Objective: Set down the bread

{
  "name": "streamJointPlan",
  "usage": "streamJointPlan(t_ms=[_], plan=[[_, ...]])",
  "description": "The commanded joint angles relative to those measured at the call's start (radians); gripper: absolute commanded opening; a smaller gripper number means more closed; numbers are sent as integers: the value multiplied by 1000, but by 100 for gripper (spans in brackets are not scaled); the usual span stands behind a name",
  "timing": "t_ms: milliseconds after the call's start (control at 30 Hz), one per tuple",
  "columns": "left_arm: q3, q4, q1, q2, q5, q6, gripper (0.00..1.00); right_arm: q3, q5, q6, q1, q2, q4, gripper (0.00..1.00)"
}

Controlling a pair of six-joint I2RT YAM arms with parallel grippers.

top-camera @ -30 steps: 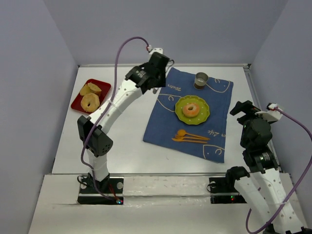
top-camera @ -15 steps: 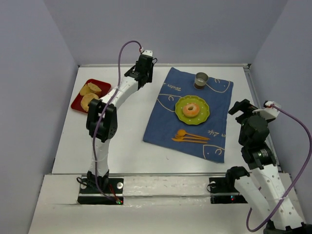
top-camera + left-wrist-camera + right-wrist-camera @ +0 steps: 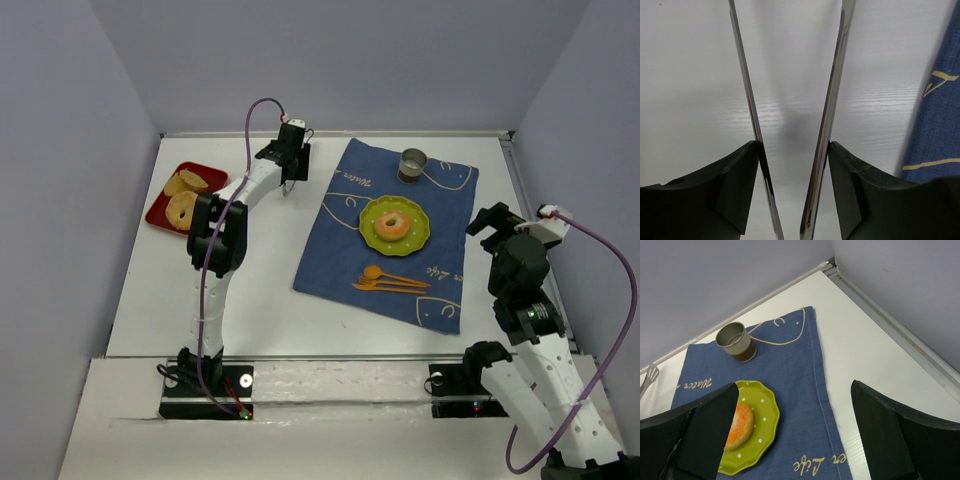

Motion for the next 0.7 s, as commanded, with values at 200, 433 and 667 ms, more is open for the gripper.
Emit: streamJointPlan(t_ms=[200, 433, 667], plan=[[12, -81, -3, -129, -1, -24, 99, 38, -15, 13, 7, -11, 7, 100], [91, -194, -3, -304, -21, -58, 99, 56, -35, 19, 7, -12, -21, 100], [-357, -122, -14, -694, -64, -289, 99, 76, -34, 25, 7, -12, -62, 100]])
